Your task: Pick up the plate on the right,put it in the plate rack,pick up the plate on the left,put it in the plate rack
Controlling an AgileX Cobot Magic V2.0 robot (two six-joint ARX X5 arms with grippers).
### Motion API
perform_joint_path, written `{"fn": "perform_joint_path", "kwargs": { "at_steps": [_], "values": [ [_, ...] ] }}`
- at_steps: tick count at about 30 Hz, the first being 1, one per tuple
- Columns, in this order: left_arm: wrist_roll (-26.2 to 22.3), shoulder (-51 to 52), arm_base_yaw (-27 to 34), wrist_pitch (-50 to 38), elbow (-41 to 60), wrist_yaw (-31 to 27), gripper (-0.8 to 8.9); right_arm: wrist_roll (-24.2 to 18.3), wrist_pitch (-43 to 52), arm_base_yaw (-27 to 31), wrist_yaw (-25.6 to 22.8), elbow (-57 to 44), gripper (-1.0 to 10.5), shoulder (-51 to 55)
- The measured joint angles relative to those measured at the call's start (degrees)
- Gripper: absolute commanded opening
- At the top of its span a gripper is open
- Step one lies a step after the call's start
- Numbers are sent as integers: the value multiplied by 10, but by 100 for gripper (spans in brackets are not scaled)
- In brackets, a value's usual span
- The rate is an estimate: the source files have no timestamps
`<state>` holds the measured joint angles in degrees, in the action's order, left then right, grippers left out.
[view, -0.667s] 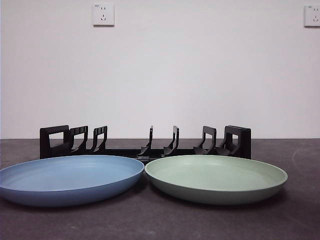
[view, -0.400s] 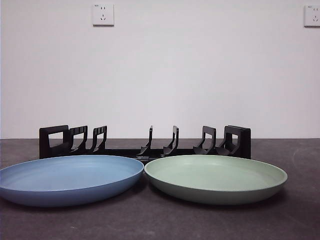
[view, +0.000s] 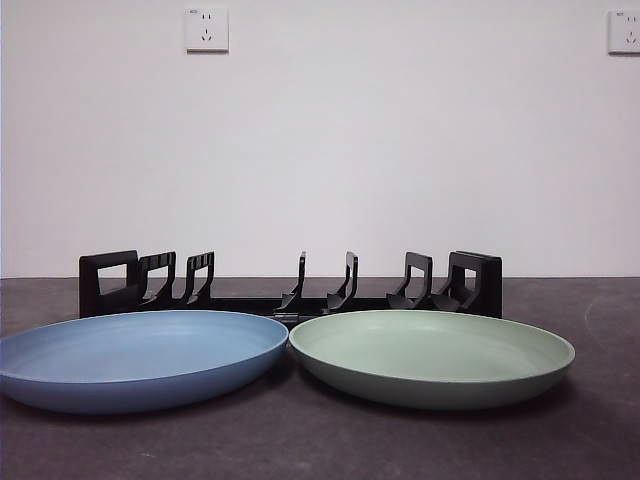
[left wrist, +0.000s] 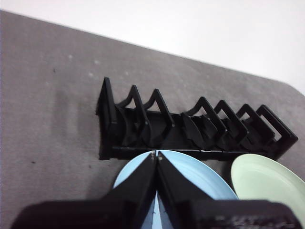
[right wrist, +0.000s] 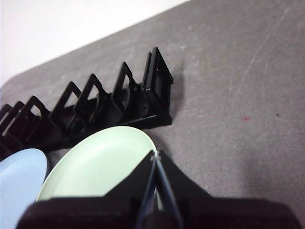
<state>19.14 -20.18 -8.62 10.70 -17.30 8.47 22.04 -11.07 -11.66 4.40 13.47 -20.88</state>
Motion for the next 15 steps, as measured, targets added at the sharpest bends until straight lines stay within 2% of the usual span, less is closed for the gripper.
{"fn": "perform_joint_path", "kwargs": {
  "at_steps": [5,10,13,14,15],
  "values": [
    [-5,-102,0,0,-57,59,-5,-16,0,0,10,49,-8,-99],
    [-6,-198,0,0,-104,134,-4,-28,-9,0,58,105,-7,-210],
    [-7,-263,0,3,-129,181,0,-39,-31,0,101,155,4,-313],
    [-9,-279,0,3,-137,190,14,-49,-36,0,118,172,31,-349],
    [-11,-289,-1,3,-141,195,75,-59,-38,0,132,185,102,-375]
  ]
}}
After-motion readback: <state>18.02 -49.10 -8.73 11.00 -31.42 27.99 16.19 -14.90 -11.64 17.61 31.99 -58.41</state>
